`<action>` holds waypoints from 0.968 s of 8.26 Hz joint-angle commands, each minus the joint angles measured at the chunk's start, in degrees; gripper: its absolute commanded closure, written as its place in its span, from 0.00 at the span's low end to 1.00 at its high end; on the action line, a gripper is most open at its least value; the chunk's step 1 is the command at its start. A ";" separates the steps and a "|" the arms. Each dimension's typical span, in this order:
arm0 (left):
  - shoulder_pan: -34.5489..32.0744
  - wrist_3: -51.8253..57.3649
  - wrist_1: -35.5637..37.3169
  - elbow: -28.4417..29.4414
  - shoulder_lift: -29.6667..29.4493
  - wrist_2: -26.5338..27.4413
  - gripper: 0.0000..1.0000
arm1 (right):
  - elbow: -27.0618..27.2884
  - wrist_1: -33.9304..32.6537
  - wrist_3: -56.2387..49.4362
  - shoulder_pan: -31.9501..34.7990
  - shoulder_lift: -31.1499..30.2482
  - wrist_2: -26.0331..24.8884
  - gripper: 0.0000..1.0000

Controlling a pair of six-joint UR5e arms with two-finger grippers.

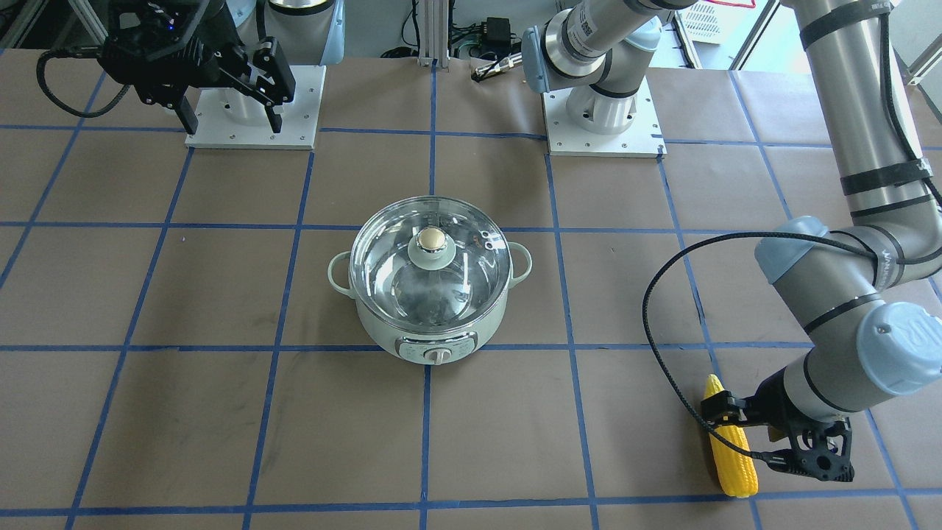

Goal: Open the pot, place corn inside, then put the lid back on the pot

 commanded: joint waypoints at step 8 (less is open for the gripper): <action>0.27 1.50 2.07 1.36 -5.34 0.02 0.22 | -0.08 0.02 -0.15 -0.17 0.23 -0.04 0.00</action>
